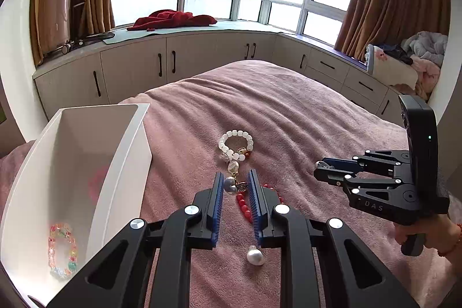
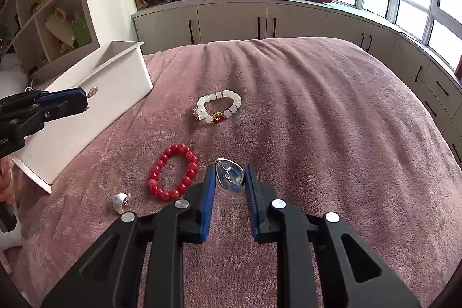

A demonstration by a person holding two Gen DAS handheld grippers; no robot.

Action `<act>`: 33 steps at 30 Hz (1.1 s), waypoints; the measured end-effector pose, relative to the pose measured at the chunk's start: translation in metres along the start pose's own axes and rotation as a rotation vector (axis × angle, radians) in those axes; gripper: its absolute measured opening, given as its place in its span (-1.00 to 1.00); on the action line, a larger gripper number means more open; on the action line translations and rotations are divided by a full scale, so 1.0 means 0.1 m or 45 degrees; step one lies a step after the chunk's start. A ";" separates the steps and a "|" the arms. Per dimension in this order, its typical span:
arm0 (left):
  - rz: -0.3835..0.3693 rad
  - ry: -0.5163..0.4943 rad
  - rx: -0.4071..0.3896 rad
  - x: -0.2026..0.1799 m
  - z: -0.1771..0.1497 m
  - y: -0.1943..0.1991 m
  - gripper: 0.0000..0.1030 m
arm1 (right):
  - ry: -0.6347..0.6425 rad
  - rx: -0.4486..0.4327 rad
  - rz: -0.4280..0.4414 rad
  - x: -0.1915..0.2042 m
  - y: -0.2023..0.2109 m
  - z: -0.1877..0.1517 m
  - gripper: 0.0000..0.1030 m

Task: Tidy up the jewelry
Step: 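Grasp the gold earring with the left tool while the right tool grasps the silver heart pendant, then carry the earring and pendant over the white box and open both tools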

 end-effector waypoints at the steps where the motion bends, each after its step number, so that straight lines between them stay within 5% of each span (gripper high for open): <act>1: -0.003 0.000 -0.021 0.01 0.05 0.09 -0.57 | -0.007 -0.013 0.009 0.03 0.05 0.04 -0.59; 6: 0.038 0.004 -0.074 0.18 0.22 0.53 -0.57 | -0.055 -0.049 0.100 0.22 0.26 0.25 -0.59; 16: 0.230 0.071 -0.024 0.91 0.23 0.91 -0.57 | -0.029 -0.101 0.211 0.81 0.42 0.97 -0.59; 25: 0.310 0.155 0.079 1.52 0.16 0.84 -0.57 | 0.021 -0.007 0.335 1.43 0.06 1.62 -0.59; 33: 0.287 0.160 0.175 1.77 0.07 0.64 -0.57 | 0.039 0.142 0.355 1.81 -0.59 1.86 -0.59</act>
Point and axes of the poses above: each gripper's, at about its wrist camera, not at the fingertips, and y roughly against the way its jaws point, x to its left, z to its top, the point moved 1 cm from there along -y, roughly the way its jaws point, and after that the axes turned 8 degrees about y, right-handed, at the moved point
